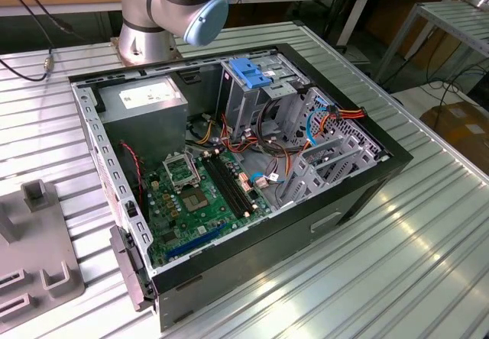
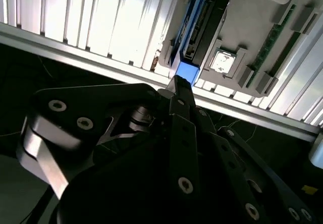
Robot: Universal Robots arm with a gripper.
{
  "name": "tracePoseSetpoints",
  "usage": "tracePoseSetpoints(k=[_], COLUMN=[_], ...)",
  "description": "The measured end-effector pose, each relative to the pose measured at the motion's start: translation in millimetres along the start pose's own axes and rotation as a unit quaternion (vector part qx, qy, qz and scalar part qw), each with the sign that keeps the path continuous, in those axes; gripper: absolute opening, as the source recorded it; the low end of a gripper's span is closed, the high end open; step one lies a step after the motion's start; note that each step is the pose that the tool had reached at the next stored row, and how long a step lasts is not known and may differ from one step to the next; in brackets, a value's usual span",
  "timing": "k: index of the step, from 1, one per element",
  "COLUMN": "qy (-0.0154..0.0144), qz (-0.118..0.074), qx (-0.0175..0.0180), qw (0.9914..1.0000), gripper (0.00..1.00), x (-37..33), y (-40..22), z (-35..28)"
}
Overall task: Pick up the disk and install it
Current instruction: 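Pick up the disk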
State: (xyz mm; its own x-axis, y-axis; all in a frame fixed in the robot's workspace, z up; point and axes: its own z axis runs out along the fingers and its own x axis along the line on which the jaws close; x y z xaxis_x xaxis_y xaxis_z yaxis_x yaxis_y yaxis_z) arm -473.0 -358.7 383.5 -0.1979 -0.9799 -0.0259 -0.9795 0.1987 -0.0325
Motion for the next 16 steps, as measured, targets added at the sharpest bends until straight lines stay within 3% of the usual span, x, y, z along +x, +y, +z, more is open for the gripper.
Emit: tracePoseSetpoints(k=[4, 7, 10, 13, 16], qy=[-0.001, -0.0021, -0.0032, -0.0038, -0.0045], qz=[-0.032, -0.066, -0.098, -0.117, -0.137], qx=[-0.0008, -0.0018, -0.0026, -0.003, -0.0034], qw=[0.9995, 0.99778, 0.99519, 0.99318, 0.99058], gripper=[0.1, 0.1, 0.1, 0.1, 0.1], x=[0.0, 0.1, 0.0, 0.1, 0.4], y=[-0.1, 0.0, 0.0, 0.0, 0.4], z=[0.0, -0.1, 0.2, 0.7, 2.0])
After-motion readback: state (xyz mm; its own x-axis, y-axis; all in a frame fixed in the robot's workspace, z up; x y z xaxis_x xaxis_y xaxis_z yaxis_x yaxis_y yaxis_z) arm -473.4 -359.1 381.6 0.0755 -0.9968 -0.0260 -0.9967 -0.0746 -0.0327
